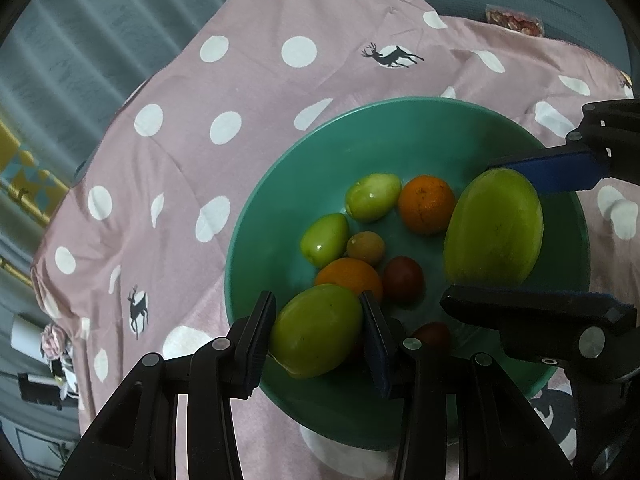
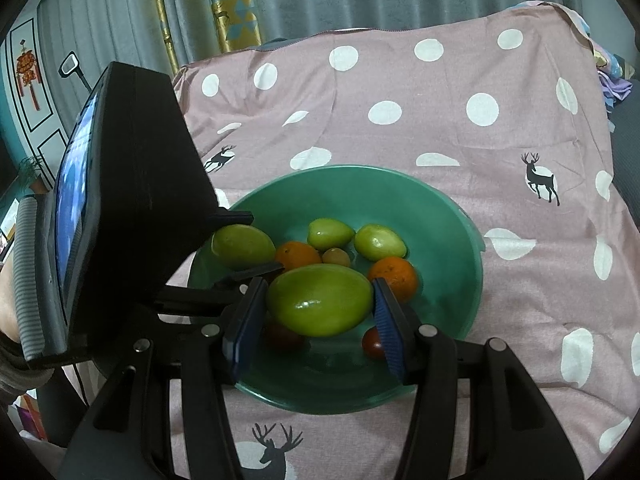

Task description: Organize fruits

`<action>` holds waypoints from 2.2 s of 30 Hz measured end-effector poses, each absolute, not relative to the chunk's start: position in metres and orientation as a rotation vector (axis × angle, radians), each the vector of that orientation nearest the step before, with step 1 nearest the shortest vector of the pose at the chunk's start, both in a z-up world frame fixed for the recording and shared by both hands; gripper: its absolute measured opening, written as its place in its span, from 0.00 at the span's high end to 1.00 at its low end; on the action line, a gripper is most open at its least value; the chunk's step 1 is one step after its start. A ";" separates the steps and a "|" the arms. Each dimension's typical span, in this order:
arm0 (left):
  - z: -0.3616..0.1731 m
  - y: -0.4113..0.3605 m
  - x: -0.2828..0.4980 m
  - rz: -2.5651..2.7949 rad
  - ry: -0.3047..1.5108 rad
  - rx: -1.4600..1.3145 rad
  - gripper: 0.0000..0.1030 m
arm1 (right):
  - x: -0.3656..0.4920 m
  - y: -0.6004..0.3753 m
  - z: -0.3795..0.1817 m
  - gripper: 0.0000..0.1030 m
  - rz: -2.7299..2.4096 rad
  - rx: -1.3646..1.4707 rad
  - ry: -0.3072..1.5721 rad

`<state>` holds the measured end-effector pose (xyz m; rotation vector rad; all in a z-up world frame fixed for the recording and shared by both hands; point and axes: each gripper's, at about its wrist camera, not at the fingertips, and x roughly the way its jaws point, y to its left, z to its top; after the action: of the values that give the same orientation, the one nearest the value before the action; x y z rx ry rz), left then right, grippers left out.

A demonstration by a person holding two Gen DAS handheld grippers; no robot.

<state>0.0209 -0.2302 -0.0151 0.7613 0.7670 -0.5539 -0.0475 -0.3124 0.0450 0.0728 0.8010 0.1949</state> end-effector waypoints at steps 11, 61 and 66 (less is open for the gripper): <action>-0.015 -0.234 0.021 -0.555 0.771 0.777 0.59 | -0.046 -0.315 0.041 0.48 0.186 0.082 0.808; 0.052 -0.181 -0.002 -0.405 0.776 0.402 0.03 | -0.091 -0.320 0.086 0.00 0.041 0.010 0.798; 0.063 -0.176 -0.010 -0.374 0.757 0.397 0.03 | -0.094 -0.318 0.093 0.00 0.043 0.019 0.801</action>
<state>-0.0099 -0.1761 0.0635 0.3969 0.7567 -0.3740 -0.0940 -0.3177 0.0933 0.0193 0.8013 0.0434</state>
